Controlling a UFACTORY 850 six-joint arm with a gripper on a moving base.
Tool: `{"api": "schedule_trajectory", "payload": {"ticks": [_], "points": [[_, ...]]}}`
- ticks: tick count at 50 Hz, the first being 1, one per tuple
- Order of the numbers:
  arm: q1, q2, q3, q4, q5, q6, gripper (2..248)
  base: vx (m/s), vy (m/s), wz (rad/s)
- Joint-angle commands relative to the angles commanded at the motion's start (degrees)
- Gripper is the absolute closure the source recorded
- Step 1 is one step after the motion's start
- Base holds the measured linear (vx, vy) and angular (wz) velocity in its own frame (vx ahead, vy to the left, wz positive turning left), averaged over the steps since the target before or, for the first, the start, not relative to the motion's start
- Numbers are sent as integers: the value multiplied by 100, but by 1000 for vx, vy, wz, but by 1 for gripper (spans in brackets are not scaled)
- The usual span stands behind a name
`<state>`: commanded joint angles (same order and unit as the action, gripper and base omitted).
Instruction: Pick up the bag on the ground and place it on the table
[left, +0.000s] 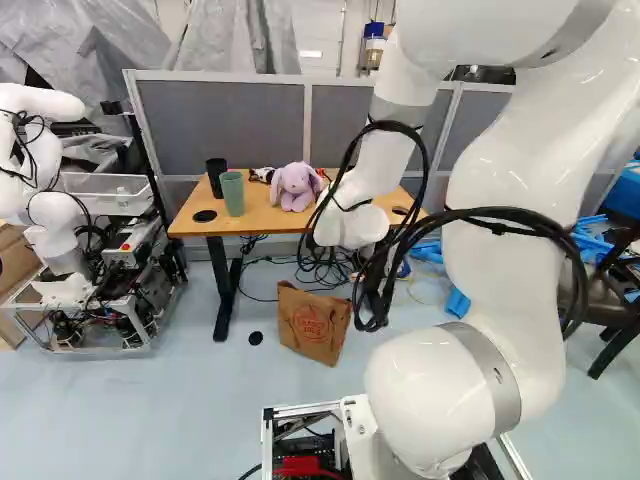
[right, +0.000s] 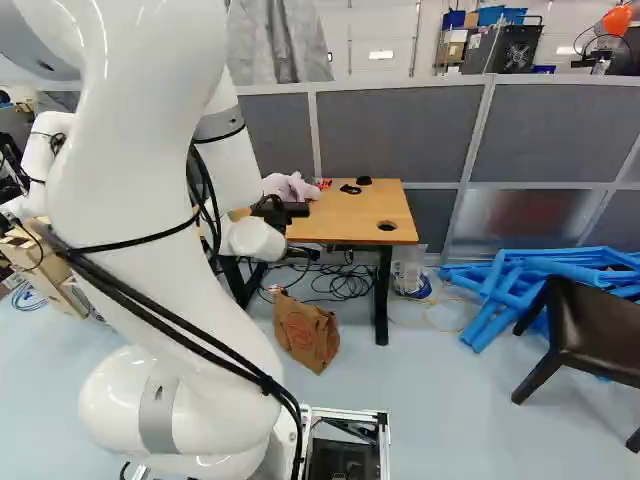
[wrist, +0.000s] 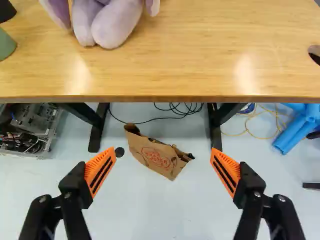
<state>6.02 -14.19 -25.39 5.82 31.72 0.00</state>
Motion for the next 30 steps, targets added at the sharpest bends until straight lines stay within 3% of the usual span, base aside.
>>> {"api": "schedule_trajectory", "payload": {"ticks": [30], "points": [[-3, -741, -331, 0, 0, 0, 3, 0, 0, 0]]}}
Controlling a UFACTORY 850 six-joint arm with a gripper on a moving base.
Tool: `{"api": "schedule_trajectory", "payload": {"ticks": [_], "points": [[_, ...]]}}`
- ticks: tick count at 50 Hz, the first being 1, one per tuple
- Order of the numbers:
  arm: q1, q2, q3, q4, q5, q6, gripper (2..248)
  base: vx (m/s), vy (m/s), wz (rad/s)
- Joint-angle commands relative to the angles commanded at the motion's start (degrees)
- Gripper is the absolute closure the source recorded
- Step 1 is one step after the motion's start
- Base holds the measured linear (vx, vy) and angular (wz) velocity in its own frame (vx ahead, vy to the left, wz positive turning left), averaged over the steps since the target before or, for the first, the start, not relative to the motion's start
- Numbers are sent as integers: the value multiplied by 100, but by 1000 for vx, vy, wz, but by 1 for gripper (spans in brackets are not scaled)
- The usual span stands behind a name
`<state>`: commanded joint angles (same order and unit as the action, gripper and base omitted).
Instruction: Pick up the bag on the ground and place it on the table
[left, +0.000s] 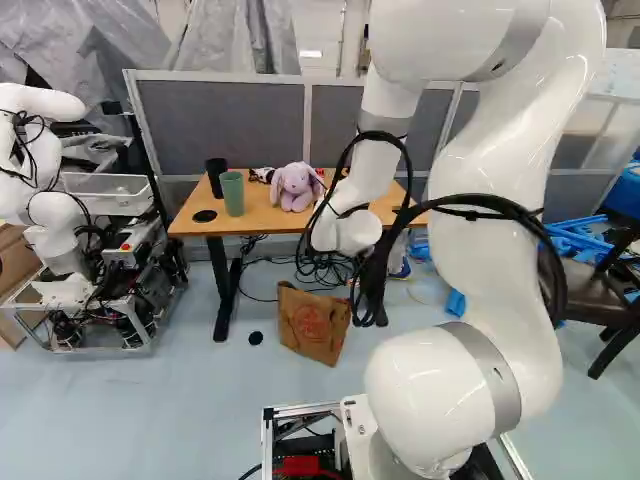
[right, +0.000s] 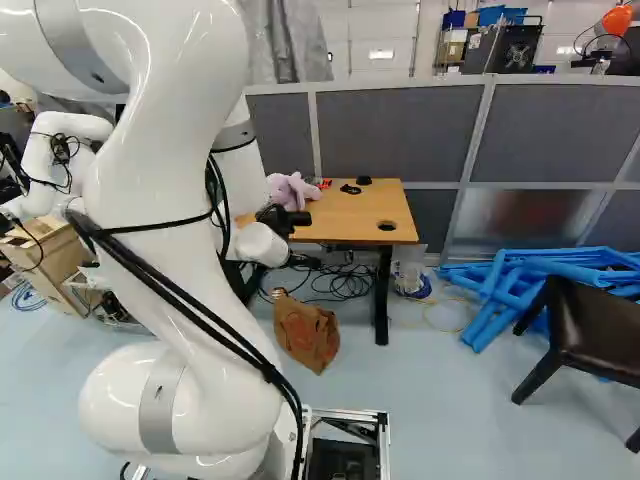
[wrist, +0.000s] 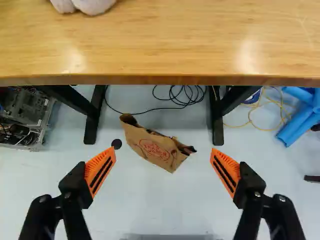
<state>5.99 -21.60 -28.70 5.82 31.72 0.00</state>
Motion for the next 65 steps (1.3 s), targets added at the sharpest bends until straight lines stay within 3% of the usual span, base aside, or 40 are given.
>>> {"api": "schedule_trajectory", "payload": {"ticks": [58, 65], "points": [[-21, -1511, -910, 0, 0, 0, 3, 0, 0, 0], [-21, -1671, -997, 0, 0, -233, 3, 0, 0, 0]]}}
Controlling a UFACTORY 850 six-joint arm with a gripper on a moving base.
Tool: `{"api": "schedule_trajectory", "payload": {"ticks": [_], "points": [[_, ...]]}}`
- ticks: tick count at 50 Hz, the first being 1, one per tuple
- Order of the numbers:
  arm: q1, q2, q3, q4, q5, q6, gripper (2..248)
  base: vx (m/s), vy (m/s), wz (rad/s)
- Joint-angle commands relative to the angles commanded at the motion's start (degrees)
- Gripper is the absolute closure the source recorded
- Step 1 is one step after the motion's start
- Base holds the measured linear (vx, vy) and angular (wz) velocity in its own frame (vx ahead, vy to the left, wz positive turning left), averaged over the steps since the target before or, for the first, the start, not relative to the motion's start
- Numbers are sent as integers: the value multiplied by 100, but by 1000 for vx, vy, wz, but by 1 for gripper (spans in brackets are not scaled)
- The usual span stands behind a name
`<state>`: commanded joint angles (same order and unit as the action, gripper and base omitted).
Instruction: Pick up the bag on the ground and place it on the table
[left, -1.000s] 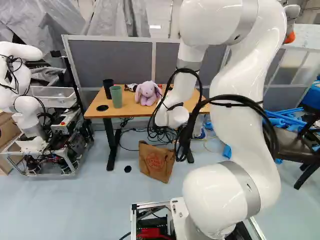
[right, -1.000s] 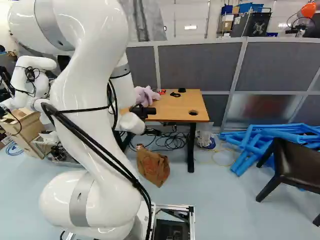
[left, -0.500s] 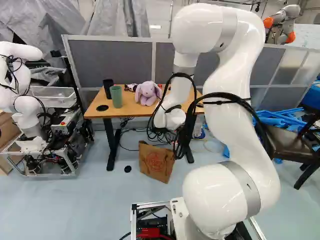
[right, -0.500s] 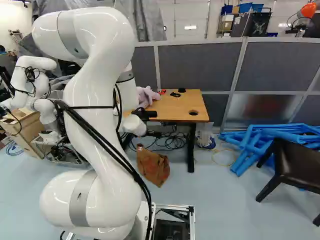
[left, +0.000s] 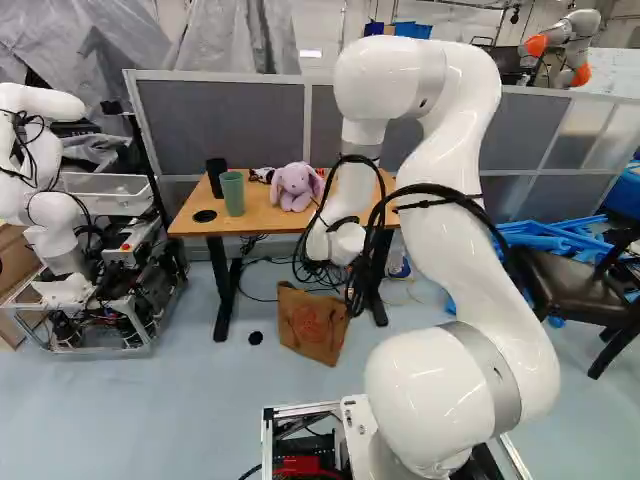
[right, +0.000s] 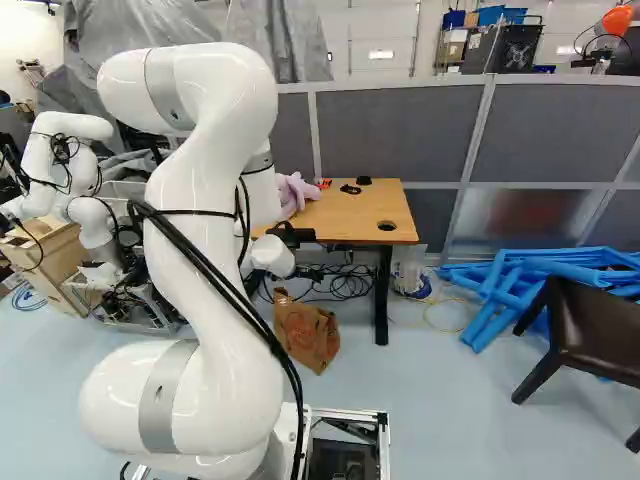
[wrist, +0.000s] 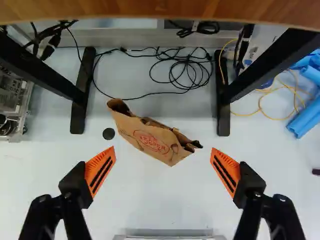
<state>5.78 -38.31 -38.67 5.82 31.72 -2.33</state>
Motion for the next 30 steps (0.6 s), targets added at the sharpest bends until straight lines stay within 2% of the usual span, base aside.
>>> {"api": "schedule_trajectory", "payload": {"ticks": [30], "points": [[0, -679, -392, 0, 0, -1757, 3, 0, 0, 0]]}}
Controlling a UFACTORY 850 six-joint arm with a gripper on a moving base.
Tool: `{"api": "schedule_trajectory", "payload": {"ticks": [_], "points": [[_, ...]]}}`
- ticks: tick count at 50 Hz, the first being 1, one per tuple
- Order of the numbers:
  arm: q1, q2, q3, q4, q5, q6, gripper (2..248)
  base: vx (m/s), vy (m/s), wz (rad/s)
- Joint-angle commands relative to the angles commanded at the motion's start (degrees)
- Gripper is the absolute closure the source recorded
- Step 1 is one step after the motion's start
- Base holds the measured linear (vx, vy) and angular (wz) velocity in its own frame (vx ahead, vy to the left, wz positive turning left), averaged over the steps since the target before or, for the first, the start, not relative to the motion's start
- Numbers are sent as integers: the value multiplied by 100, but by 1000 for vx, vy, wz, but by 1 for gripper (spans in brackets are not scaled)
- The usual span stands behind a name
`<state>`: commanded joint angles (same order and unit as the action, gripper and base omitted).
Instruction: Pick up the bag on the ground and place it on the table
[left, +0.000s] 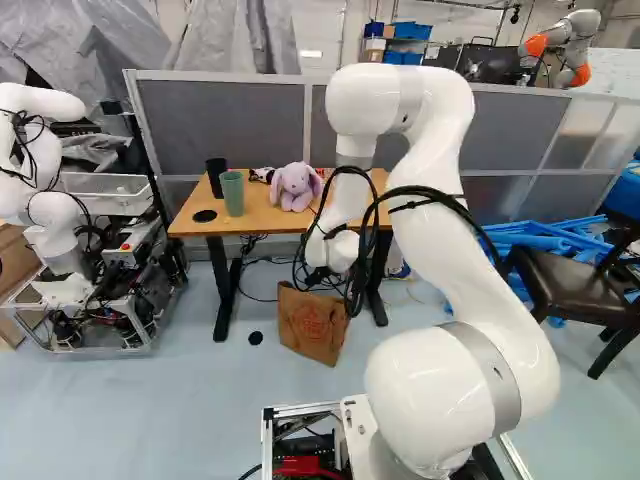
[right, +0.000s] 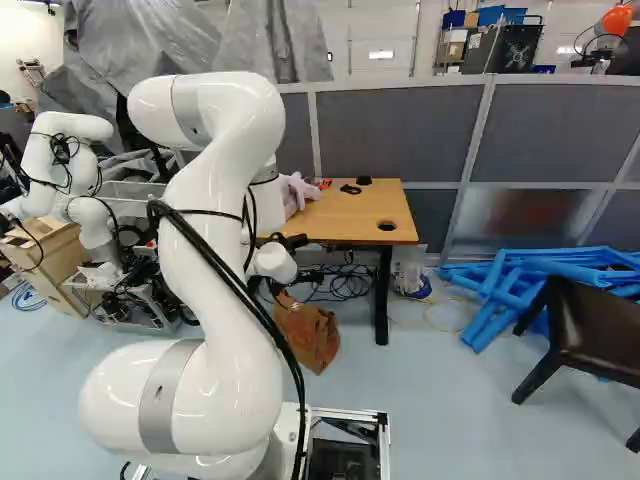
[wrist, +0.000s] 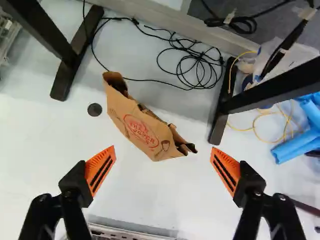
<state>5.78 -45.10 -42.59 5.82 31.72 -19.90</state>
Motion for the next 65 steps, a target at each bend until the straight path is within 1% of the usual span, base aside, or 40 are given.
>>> {"api": "schedule_trajectory", "payload": {"ticks": [60, 65], "points": [[1, -1341, -882, 0, 0, -3626, 3, 0, 0, 0], [1, -1448, -958, 0, 0, -3818, 3, 0, 0, 0]]}}
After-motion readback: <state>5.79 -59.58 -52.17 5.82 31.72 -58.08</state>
